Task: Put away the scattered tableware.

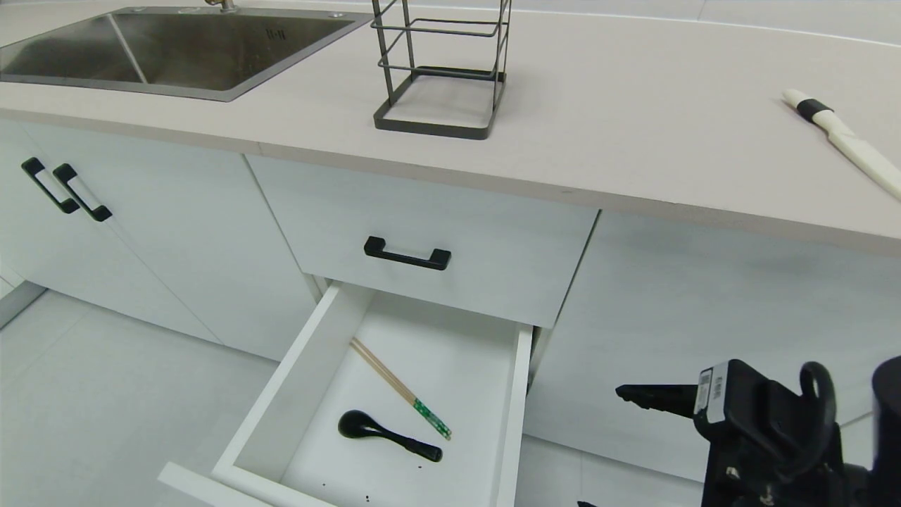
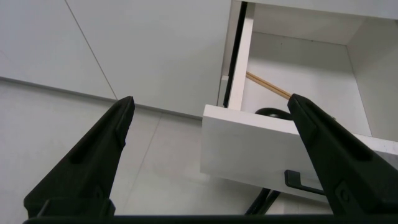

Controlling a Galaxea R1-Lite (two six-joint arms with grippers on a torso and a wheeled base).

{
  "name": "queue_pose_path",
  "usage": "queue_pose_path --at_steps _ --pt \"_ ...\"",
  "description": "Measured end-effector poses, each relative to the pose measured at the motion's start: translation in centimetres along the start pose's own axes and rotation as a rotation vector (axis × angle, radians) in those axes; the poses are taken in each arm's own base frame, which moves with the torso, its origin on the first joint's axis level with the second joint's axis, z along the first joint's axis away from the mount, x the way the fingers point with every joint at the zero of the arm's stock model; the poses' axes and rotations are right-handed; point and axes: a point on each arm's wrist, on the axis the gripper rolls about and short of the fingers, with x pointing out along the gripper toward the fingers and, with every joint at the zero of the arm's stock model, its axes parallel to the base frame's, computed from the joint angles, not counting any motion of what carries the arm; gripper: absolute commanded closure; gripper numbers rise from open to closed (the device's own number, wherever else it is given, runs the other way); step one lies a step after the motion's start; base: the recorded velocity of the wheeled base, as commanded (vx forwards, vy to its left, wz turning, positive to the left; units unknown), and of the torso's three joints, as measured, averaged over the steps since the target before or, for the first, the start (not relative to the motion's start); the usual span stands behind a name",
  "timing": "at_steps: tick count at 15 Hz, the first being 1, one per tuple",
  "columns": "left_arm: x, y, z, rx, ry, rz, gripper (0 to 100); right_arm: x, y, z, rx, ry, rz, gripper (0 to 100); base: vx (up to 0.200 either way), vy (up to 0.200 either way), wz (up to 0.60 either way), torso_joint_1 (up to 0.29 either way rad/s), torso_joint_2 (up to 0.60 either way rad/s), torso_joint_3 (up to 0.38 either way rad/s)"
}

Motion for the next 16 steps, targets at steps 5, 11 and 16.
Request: queue_pose_path --at_steps 5,11,16 --pt "0.0 0.0 0.0 0.000 0.000 -0.001 0 -2.1 -0.9 -0.4 0.027 -0.034 -0.060 0 0.000 0.000 0.00 0.000 0.00 0.000" --pt "0.0 0.0 0.0 0.000 0.000 -0.001 0 -4.5 -1.3 -0.2 0.076 -0.136 -0.097 0 0.000 0.000 0.00 0.000 0.00 0.000" --pt "0.0 0.0 0.0 0.000 0.000 0.000 0 -8.1 -0.1 -3.6 0.066 -0.212 -0.049 0 0.000 0.000 0.00 0.000 0.00 0.000"
